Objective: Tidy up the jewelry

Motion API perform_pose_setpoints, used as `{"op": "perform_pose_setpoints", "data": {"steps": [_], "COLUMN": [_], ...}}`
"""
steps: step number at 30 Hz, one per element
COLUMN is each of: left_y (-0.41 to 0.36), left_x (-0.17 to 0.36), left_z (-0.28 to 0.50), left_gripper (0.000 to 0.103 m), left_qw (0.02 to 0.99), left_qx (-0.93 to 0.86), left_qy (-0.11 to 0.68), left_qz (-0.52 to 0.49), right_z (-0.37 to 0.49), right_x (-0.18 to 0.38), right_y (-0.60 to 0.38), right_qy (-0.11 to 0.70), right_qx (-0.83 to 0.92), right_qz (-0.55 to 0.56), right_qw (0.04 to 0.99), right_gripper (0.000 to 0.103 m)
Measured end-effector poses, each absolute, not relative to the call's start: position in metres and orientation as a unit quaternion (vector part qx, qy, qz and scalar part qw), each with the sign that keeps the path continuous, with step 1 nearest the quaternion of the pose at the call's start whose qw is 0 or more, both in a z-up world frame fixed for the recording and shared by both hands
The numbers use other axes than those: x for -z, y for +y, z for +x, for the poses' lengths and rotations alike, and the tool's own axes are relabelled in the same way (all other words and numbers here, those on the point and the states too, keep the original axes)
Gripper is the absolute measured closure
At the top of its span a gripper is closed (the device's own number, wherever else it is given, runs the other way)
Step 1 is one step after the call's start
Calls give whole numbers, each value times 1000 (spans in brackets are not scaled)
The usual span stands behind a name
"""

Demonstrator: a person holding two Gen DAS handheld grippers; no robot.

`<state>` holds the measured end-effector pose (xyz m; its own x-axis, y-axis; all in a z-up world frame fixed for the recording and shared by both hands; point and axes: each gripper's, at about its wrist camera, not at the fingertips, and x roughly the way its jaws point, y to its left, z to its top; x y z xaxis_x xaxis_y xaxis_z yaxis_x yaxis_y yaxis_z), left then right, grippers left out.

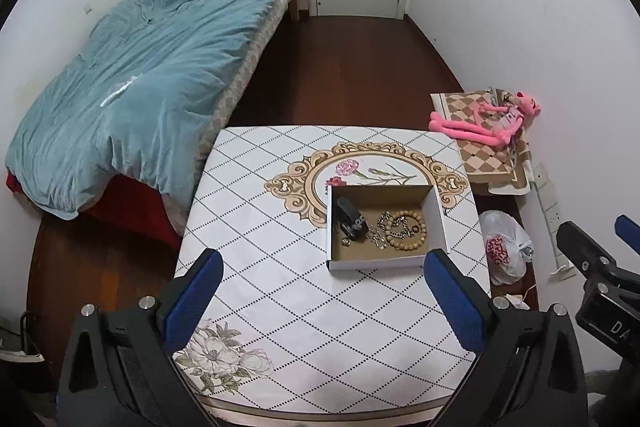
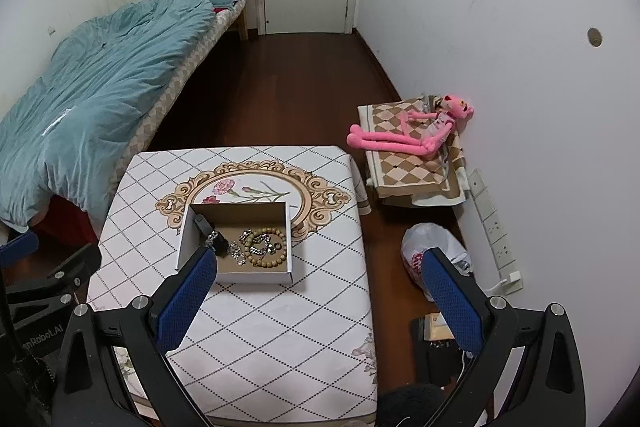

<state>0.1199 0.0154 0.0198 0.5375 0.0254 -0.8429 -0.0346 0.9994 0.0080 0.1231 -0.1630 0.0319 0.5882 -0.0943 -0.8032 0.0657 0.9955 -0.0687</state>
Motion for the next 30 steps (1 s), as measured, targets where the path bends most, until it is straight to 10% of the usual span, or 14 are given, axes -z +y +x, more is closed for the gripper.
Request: {"op": "perform_pose_setpoints", "data": {"steps": [30], "left_y": [18], "left_x": [-24], "left_z": [122], "left_gripper": [1], "left_qw": [880], "left_qx": [-25], "left_qy": [474], "left_qz": [0], "right_z": [126], "right_x": [-24], "right_y": [-160], "right_qy": [464], "right_qx": [36], "right_qz": [-22], "right_qw": [885], "right_gripper": [0]}}
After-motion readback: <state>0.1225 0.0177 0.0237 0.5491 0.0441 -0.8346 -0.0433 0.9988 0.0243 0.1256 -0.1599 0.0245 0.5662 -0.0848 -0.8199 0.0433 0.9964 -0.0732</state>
